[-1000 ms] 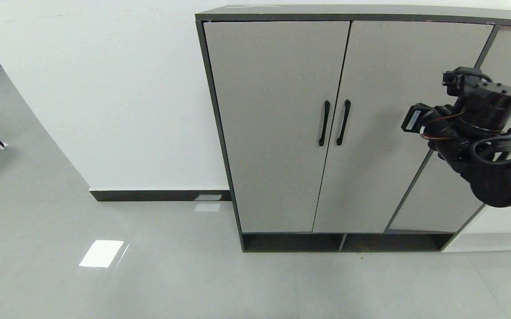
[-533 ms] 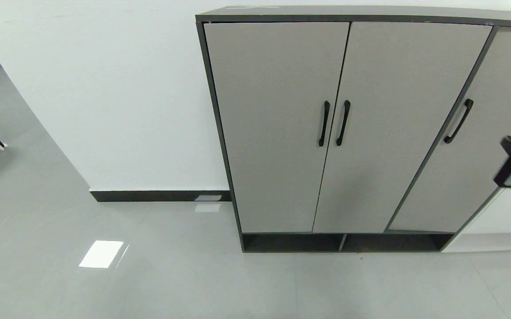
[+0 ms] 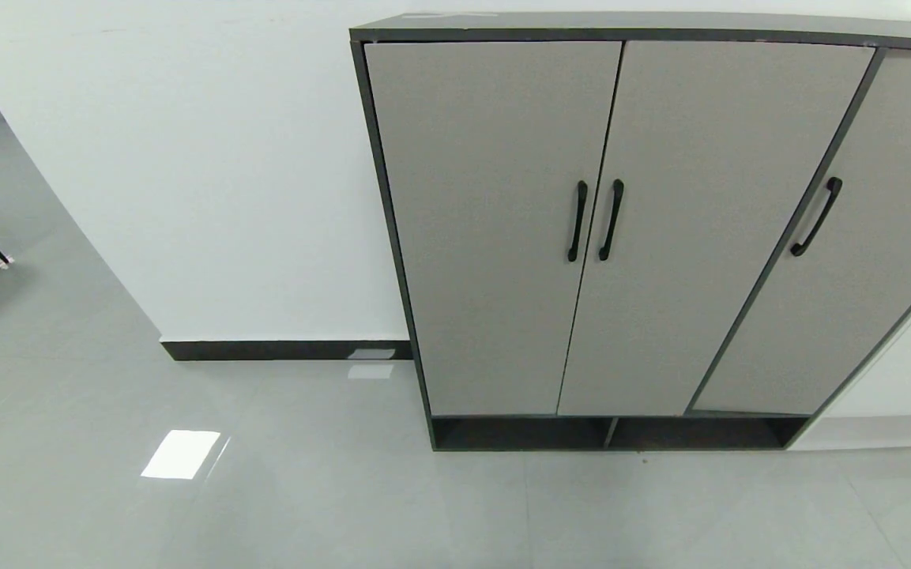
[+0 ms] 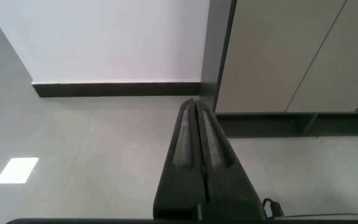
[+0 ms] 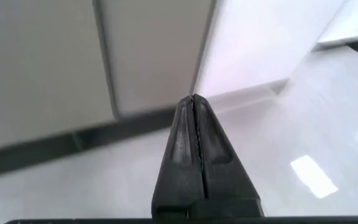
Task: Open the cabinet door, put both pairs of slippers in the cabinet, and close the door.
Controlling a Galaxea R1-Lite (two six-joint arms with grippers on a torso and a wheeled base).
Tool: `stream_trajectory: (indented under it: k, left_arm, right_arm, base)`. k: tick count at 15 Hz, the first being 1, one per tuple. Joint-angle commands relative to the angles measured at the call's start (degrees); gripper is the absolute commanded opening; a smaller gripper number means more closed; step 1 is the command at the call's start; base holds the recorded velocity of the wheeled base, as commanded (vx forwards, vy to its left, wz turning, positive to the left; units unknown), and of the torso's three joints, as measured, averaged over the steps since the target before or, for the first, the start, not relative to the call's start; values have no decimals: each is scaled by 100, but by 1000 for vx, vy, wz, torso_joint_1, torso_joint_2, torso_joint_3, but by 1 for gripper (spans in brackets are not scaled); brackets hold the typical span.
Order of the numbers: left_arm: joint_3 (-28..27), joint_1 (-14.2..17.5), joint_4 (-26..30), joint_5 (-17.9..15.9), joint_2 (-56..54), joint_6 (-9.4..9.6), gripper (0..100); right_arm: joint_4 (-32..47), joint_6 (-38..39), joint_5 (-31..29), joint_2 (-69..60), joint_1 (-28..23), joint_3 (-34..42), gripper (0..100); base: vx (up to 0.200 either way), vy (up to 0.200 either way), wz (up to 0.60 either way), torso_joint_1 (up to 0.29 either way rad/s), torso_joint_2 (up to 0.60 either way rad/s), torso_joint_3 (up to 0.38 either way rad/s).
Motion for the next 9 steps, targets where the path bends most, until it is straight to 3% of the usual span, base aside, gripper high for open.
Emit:
stream_trajectory:
  k: [1,5,9]
  left_arm:
    - [0,1,-2,-6,-2,-2,0]
    - [0,1,-2,3,-2,-2,0]
    - [0,1,-2,3,-2,-2,0]
  right_arm:
    - [930,63,87,-1558,-303,208,0]
    - [1440,537,280,-1663,-329,200,0]
    - [1378,581,1827,-1663,-329,208,0]
  base:
    - [0,0,0,0,0,0]
    - [0,0,0,0,0,0]
    - [0,0,0,0,0,0]
